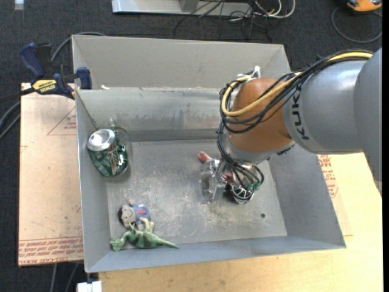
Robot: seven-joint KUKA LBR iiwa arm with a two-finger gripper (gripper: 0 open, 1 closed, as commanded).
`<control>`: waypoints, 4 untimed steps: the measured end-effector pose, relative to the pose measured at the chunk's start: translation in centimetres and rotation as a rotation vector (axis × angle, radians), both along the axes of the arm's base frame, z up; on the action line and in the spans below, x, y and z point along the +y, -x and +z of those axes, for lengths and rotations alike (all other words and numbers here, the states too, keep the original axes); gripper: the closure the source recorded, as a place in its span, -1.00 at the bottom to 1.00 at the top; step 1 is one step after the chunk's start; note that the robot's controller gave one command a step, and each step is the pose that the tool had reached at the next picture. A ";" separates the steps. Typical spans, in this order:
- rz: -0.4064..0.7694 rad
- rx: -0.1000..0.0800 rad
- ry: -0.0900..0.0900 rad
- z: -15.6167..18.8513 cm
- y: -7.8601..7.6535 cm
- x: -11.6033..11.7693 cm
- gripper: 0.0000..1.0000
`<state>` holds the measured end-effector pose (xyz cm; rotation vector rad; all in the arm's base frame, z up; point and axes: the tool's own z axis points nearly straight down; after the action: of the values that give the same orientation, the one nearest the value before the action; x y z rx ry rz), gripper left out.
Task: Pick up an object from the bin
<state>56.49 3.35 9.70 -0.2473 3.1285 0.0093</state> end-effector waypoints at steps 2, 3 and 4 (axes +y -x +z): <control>0.019 -0.008 0.002 4.9 -0.5 -4.6 1.00; -0.009 -0.003 -0.001 11.1 -2.3 0.1 -1.00; -0.009 -0.003 -0.001 11.1 -2.3 0.0 -1.00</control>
Offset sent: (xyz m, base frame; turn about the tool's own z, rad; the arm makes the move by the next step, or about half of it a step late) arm 0.0029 -0.0435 0.0468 -0.0251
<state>58.78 3.40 20.76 -0.2330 3.1261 0.0111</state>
